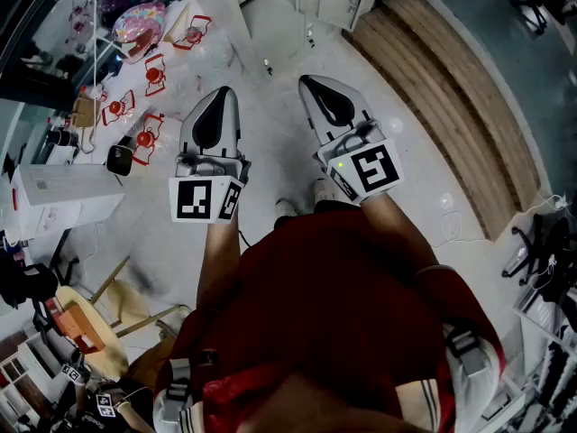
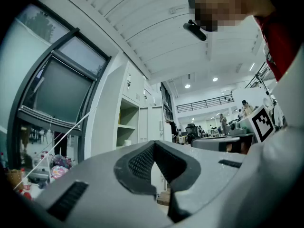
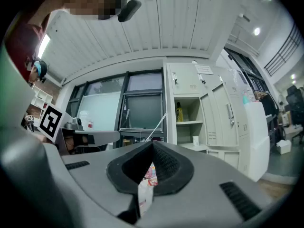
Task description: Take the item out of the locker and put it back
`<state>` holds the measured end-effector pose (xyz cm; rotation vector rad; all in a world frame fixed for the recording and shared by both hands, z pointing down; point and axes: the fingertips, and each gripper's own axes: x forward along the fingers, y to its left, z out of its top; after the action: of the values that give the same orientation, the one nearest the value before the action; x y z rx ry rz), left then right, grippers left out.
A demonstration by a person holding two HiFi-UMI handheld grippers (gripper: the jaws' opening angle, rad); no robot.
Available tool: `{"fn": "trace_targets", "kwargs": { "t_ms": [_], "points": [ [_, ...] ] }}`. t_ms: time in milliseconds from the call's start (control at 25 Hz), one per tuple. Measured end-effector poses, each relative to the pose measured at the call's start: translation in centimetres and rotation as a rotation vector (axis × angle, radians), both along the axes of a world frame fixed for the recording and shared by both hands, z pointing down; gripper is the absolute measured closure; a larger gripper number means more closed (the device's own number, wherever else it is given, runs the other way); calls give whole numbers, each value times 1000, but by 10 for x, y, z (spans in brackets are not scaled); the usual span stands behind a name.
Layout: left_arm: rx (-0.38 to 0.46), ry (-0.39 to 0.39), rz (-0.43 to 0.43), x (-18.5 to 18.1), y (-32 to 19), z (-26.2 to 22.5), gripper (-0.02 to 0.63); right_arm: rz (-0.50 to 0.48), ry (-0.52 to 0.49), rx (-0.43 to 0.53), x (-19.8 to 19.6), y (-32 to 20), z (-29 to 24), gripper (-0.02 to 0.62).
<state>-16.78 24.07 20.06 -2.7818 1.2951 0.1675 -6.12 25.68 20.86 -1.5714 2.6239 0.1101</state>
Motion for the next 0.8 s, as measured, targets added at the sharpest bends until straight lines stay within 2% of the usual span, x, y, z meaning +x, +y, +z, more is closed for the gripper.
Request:
{"fn": "trace_targets", "kwargs": {
  "t_ms": [360,440,480,800],
  "points": [
    [-4,-6,-9,11,-12,4,600,12,-28,-4,8,-13,4,591],
    [-6,-10,-12,16,-15,5,600,16,-31,-4,14,-18,4,499],
    [-7,-12,-15,19,-17,5,600,17,-30,-6,16,-20,5,479],
    [-8,-29,-39,38,-32,6,600,1,-6,-14,31,-36,9,434]
  ]
}}
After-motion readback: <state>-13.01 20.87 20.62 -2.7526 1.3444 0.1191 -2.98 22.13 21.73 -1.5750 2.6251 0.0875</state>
